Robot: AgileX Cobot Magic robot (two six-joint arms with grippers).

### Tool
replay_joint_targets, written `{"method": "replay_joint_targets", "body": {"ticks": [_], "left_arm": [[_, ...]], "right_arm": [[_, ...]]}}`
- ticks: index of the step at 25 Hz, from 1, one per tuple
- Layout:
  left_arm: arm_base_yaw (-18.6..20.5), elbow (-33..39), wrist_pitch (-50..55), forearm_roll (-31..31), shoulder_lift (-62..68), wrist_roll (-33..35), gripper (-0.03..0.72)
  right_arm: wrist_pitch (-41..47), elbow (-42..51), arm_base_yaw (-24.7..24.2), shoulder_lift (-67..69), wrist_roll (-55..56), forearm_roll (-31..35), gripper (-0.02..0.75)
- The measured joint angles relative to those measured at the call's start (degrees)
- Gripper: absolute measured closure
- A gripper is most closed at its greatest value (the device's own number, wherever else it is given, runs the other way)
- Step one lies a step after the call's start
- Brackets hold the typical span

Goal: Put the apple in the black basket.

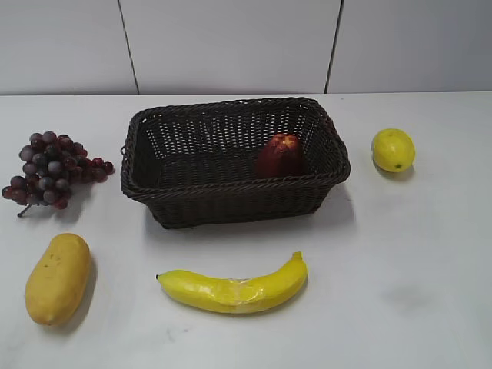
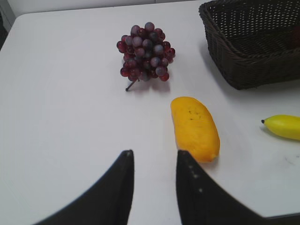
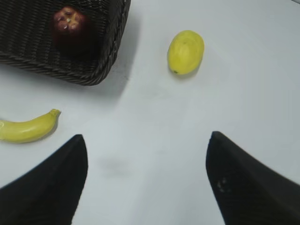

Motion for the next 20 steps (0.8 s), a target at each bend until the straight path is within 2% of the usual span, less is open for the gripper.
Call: {"method": "replay_joint_targets", "body": {"ticks": [3, 9, 14, 20], "left_arm": [[0.0, 0.0, 0.0, 0.0, 0.0, 0.0, 0.453], [0.0, 0.0, 0.0, 0.0, 0.0, 0.0, 0.453], [0.0, 0.0, 0.0, 0.0, 0.0, 0.0, 0.453], [0.0, 0.0, 0.0, 0.0, 0.0, 0.0, 0.453]], "right_arm": [[-2.81, 9.2, 0.0, -11.3, 0.35, 0.4, 0.144], [-2.34, 24.03, 0.0, -32.25, 0.46, 0.45, 0.144], [-1.54, 31.14, 0.0, -46.03, 0.47, 0.45, 0.145], [0.33, 37.82, 0.0, -52.47, 0.41, 1.07, 0.145]]}}
